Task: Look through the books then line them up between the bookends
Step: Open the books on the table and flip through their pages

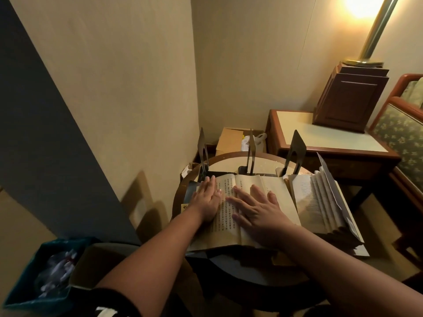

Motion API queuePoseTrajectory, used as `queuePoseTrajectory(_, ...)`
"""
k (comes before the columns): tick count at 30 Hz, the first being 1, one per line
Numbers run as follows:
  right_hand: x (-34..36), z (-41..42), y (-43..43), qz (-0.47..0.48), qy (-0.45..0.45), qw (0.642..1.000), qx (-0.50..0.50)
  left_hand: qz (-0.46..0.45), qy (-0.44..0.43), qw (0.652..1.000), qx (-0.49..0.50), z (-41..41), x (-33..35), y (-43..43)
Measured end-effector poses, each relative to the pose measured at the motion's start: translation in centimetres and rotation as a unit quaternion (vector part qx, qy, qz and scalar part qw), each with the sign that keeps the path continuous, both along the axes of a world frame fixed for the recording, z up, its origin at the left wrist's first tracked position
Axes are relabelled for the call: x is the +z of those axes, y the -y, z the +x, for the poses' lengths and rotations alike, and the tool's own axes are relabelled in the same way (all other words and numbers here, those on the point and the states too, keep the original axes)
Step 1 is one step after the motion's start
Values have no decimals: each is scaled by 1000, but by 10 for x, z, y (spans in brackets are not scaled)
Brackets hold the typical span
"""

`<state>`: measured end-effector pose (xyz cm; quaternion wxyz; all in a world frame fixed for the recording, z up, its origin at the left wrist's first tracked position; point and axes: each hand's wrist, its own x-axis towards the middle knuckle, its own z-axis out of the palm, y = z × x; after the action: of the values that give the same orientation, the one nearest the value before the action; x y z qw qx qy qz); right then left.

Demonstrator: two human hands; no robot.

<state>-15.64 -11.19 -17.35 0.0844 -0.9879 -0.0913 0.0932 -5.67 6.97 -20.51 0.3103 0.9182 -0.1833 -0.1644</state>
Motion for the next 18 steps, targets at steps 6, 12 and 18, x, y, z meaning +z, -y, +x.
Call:
queuePoseTrajectory(6,-3,1,2,3,5,1000,-5,-11,76,997,-18,-19,-13,-4)
queuePoseTrajectory(12,-3,0,3,10,6,1000,-7,-20,115,990,-81,-69,-29,-28)
queuePoseTrajectory(18,-4,-2,2,14,14,1000,-7,4,94,987,-131,-106,-26,-56)
